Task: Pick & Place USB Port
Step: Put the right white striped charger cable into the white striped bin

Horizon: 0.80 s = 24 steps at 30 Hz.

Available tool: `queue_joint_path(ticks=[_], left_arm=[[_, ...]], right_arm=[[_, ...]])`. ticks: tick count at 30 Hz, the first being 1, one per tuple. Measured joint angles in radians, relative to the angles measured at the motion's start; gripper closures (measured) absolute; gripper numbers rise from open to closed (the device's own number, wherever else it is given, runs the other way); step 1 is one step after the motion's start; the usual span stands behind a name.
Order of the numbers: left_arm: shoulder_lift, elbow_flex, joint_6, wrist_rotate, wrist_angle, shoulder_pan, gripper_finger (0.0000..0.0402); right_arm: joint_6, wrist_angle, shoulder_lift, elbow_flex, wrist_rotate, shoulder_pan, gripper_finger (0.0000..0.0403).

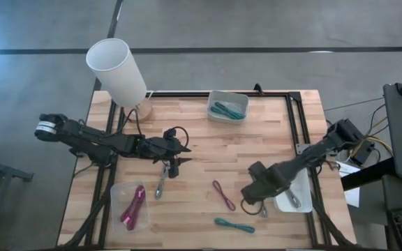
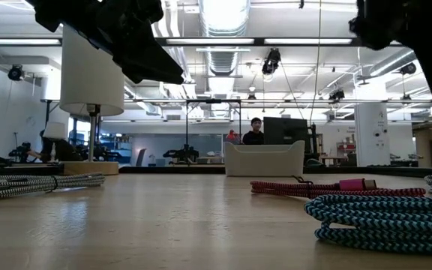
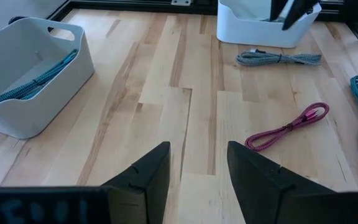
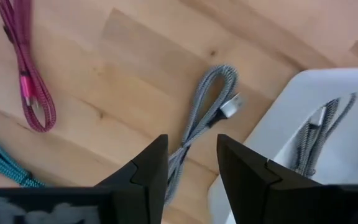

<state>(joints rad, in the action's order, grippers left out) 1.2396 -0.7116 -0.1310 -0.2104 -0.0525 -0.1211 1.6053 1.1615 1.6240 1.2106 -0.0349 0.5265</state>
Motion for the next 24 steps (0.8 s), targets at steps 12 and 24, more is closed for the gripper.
queue_joint_path(ticks=[12, 24], left_arm=[[0.0, 0.0, 0.0, 0.0, 0.0, 0.0, 0.0236], [0.0, 0.0, 0.0, 0.0, 0.0, 0.0, 0.0236]], right_arm=[[-0.103, -0.043, 0.181, 0.014, 0.224, -0.051, 0.027], [-0.222, -0.049, 0.26, -0.014, 0.187, -0.135, 0.0269]])
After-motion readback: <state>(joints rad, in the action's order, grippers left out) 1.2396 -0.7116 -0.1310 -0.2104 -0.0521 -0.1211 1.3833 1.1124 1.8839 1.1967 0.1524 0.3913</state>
